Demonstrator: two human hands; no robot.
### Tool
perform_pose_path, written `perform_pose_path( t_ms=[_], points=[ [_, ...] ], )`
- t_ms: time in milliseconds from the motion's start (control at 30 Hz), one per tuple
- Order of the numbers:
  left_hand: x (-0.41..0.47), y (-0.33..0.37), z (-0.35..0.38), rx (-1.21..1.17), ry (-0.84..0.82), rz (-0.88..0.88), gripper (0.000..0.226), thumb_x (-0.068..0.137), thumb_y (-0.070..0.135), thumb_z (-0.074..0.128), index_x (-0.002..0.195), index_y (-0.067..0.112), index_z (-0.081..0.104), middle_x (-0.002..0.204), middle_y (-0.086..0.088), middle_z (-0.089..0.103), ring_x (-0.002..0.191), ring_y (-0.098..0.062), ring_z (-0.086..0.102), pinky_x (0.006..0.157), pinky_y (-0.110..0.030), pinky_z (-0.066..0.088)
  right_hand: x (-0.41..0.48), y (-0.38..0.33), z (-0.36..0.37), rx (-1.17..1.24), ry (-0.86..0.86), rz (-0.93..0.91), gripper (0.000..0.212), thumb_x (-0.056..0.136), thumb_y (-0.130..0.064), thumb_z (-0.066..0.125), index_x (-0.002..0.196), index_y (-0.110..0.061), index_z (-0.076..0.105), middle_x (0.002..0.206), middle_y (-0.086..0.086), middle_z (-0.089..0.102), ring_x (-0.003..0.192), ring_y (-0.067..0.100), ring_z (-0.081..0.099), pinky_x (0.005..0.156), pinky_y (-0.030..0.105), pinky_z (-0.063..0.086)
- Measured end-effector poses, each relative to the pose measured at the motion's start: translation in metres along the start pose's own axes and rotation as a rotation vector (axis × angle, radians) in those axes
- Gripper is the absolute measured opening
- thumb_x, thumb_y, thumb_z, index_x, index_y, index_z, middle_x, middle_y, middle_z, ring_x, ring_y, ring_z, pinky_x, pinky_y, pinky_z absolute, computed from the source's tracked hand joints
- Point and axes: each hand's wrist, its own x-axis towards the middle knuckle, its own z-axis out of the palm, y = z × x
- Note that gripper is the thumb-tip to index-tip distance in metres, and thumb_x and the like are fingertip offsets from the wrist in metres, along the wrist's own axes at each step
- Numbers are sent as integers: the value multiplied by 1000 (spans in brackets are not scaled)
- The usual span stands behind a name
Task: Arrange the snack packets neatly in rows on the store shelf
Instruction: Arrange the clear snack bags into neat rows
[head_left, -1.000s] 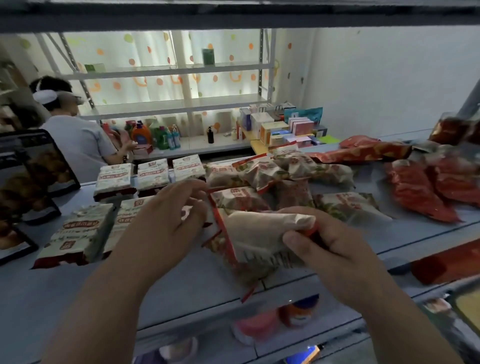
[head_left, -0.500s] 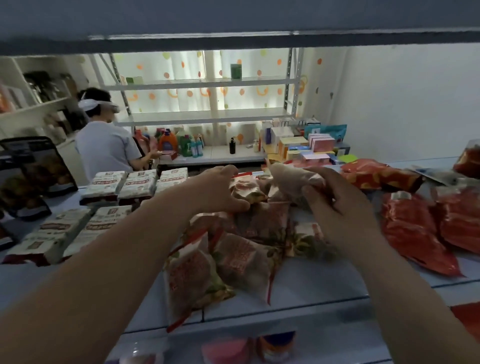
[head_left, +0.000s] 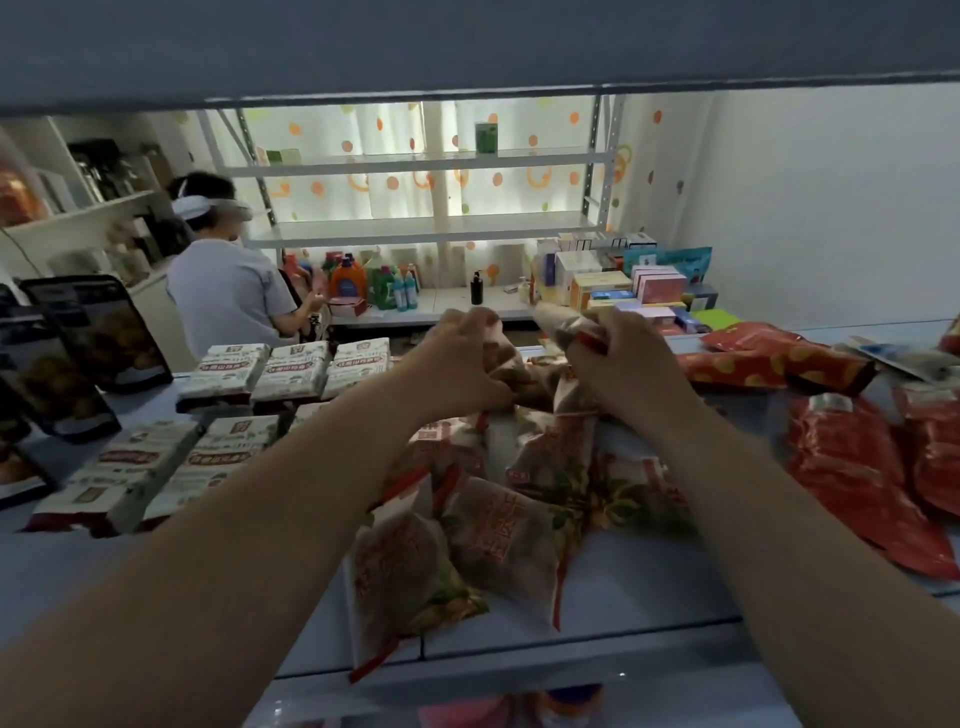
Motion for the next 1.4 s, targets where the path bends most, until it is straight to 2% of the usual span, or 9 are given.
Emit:
perform_pose_path(
  t_ms=[100,200,500,733,933,1000,1167,1300,1400],
  points=[
    [-6,-16,-19,-156,146,26,87,69,43,80,140,33,32,134,1,41,113,-19,49,88,-30,48,5,7,9,-110,-240,61,49,85,-51,64,123,-26,46,118,0,52,99,16,53,77,26,43],
    [-8,-34,-33,-190,135,10,84,70,38,81,138,34,32,136,-3,43,112,-20,52,80,-26,48,6,7,15,-197,-354,125,69,71,-54,78,119,-34,33,121,1,47,105,20,50,80,32,41],
    [-4,-48,-36,-173,41,83,86,71,39,81,141,35,31,138,-2,41,104,-18,54,71,-21,45,-3,13,-10,-155,-68,81,55,72,-26,83,107,-18,42,106,8,55,89,21,50,71,27,33],
    [9,-48,-30,-107,25,81,84,75,38,79,144,35,32,149,-2,34,118,-18,42,87,-28,37,-12,48,-62,-309,-262,150,49,78,-29,79,109,-23,41,102,2,56,78,16,54,60,28,39],
    [22,-49,-39,1,49,60,64,82,35,76,138,43,44,144,-3,38,119,-16,40,84,-18,33,18,19,-66,-248,-120,-136,32,89,-32,64,110,-19,44,90,-3,56,76,12,56,54,22,36],
    [27,-49,-40,77,24,15,53,84,31,74,131,44,52,140,-2,38,121,-21,38,91,-25,31,36,8,-50,-201,-186,-227,40,91,-27,62,125,-23,41,97,-4,57,84,19,60,56,23,38],
    [27,-50,-40,11,-5,-85,41,83,18,67,112,44,57,124,-1,39,97,-19,50,65,-24,42,81,2,14,-324,-408,-364,55,97,-29,52,145,-46,30,132,10,54,104,25,57,81,36,49],
    [19,-51,-36,-10,-5,-88,40,80,21,64,113,42,59,128,2,45,106,-19,53,82,-39,54,96,-6,39,-416,-711,-349,57,97,-36,55,148,-40,30,111,3,59,89,17,53,77,33,41],
    [17,-50,-36,-22,-29,-119,41,84,21,62,120,40,58,131,8,37,103,-15,50,75,-27,50,103,-8,42,-377,-845,-283,79,81,-37,76,143,-42,28,111,0,51,92,18,53,77,35,48]
  ],
)
